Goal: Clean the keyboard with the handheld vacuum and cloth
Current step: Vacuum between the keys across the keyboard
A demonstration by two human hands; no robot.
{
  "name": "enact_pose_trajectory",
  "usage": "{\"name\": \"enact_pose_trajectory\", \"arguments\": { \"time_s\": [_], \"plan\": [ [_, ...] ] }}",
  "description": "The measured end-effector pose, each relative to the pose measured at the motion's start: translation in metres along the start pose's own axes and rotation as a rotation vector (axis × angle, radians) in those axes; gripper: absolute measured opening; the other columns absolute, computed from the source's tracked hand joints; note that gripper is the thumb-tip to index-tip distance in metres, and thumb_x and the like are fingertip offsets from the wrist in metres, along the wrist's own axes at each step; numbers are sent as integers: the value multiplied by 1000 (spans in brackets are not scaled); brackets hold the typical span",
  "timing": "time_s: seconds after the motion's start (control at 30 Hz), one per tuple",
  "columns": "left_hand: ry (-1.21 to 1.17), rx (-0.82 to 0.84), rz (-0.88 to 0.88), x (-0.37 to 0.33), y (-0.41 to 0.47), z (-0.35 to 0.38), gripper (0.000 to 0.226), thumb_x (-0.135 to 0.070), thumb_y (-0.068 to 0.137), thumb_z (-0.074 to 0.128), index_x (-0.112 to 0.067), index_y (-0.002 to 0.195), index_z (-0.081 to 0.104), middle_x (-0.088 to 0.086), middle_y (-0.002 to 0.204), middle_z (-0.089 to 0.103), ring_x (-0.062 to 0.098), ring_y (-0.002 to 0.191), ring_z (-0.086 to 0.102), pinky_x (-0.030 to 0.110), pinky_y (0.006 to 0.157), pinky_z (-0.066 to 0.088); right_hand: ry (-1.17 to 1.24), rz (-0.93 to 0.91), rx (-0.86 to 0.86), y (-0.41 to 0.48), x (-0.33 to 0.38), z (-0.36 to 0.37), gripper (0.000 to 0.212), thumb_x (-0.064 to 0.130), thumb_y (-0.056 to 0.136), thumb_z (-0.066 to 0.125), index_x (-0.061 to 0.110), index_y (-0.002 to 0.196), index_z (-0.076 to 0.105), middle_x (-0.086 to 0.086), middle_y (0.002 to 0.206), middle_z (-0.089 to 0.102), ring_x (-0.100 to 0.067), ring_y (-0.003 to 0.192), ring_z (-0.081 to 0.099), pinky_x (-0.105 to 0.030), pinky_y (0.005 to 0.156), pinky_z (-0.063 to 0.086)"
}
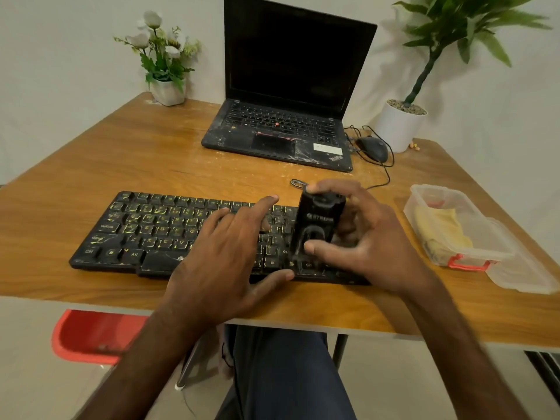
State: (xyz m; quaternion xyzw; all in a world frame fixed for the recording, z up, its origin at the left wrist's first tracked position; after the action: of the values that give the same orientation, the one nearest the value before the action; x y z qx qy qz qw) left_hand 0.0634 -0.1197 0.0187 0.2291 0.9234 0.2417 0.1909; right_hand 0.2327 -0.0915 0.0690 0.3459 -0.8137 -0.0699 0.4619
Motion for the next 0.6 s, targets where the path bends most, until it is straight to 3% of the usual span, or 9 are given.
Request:
{"name": "enact_pose_trajectory", "arguments": {
  "time_s": [0.1, 0.27, 0.43, 0.5, 0.6],
  "plan": [
    [12, 3, 4, 0, 1, 1, 99, -76, 85, 48, -13, 155, 18, 3, 123, 60, 19, 110, 58, 52, 110, 41, -5, -45, 87, -13, 12, 5, 64, 13, 78, 82, 32, 131, 52, 22, 126, 54, -11, 110, 65, -27, 74, 61],
    [-6, 5, 18, -2, 1, 0, 98, -75, 85, 49, -13, 155, 19, 1, 119, 60, 18, 107, 58, 51, 110, 42, -156, 12, -119, 6, -7, -14, 65, 15, 80, 81, 26, 135, 48, 35, 125, 50, -1, 108, 63, -27, 74, 62],
    [-4, 16, 9, -2, -1, 0, 87, -72, 94, 38, -12, 155, 21, 2, 123, 60, 16, 113, 58, 53, 113, 37, 61, -24, 52, -13, 7, 6, 67, 9, 77, 83, 34, 130, 50, 10, 130, 54, -19, 112, 63, -33, 73, 62],
    [-27, 16, 17, -3, -1, -2, 82, -68, 97, 36, -11, 155, 22, 2, 122, 59, 16, 113, 57, 53, 112, 37, 37, -40, 71, -13, 8, 6, 68, 9, 77, 83, 35, 130, 49, 12, 127, 55, -19, 110, 64, -32, 72, 61],
    [-37, 15, 30, -5, 0, -3, 87, -72, 94, 39, -10, 154, 23, 1, 121, 59, 14, 112, 56, 52, 113, 37, -118, -35, -65, 2, -1, -4, 67, 12, 80, 82, 31, 134, 47, 22, 126, 55, -7, 107, 66, -28, 72, 62]
  ]
}}
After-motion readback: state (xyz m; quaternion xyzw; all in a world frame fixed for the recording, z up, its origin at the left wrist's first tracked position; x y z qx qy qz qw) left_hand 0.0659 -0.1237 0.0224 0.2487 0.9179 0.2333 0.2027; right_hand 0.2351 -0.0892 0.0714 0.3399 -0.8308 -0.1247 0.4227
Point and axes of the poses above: each hand's wrist, its own y-axis towards the middle knuckle, its own z-axis out of the palm, x = y × z, the point moved 8 cm from there along y, towards the middle knuckle
